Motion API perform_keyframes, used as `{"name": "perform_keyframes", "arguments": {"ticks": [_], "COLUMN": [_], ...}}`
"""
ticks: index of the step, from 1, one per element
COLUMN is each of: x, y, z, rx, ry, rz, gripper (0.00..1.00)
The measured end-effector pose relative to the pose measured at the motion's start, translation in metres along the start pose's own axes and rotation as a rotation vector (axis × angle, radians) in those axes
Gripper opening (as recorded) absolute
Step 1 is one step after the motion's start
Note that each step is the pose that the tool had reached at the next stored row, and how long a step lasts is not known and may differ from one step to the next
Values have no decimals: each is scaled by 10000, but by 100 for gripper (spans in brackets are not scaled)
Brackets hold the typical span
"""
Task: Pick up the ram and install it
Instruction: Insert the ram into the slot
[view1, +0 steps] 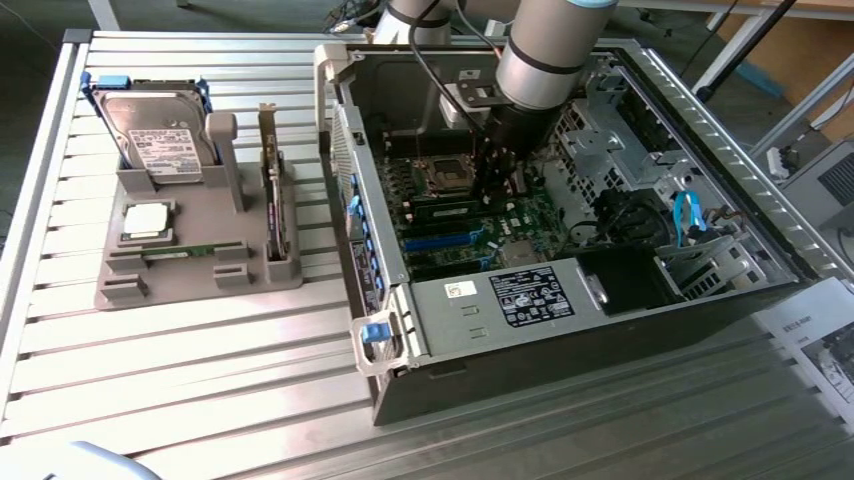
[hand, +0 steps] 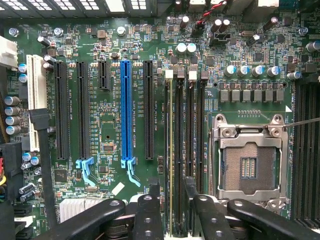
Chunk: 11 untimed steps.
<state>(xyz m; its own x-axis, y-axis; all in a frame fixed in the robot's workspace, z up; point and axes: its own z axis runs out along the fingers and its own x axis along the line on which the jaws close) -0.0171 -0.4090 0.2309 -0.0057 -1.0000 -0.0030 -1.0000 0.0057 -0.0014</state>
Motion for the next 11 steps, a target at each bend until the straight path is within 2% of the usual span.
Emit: {"name": "perform_keyframes", "arguments": {"ticks": [6, 11], "x": [0, 0], "y": [0, 0], "z": [-1, -54], "rx": [0, 0], "ry": [0, 0], "rz": [0, 1], "gripper": [31, 31]}}
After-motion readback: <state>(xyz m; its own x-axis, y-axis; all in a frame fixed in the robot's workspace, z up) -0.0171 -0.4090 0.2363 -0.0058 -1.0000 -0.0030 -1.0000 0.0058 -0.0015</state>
